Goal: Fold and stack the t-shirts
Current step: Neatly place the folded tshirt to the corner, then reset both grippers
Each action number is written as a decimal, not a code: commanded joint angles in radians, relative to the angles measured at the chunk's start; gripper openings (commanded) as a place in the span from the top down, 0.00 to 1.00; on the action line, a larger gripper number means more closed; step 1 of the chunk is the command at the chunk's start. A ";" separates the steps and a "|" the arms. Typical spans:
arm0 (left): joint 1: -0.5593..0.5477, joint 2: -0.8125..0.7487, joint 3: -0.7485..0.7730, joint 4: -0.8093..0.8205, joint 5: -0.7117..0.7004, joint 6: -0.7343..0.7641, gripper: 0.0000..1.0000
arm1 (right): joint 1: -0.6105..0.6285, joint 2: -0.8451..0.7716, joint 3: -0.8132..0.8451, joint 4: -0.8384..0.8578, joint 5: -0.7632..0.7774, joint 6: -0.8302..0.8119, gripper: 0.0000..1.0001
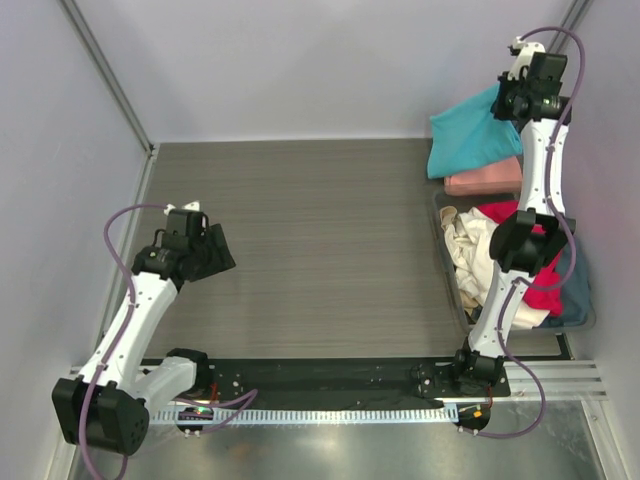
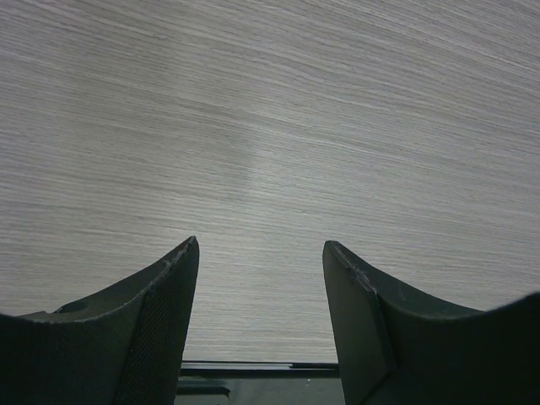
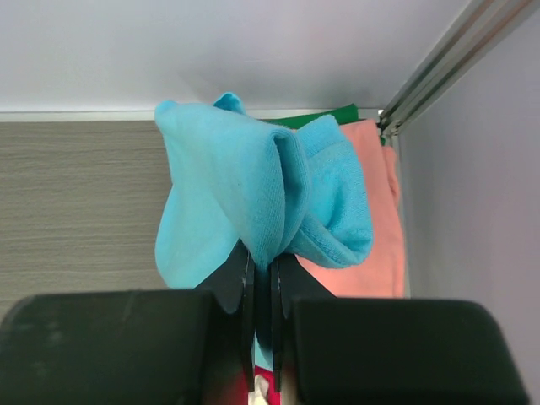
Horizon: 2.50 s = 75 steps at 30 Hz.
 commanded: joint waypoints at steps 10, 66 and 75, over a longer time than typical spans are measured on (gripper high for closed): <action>-0.004 0.030 -0.003 0.022 0.002 0.017 0.38 | -0.093 0.129 0.011 0.188 -0.019 -0.045 0.99; -0.050 -0.311 -0.009 0.026 -0.153 -0.014 0.00 | 0.703 -1.057 -1.708 0.753 0.110 0.675 0.00; -0.049 -0.388 -0.025 0.035 -0.218 -0.028 0.00 | 0.769 -1.081 -1.943 0.906 0.053 0.770 0.00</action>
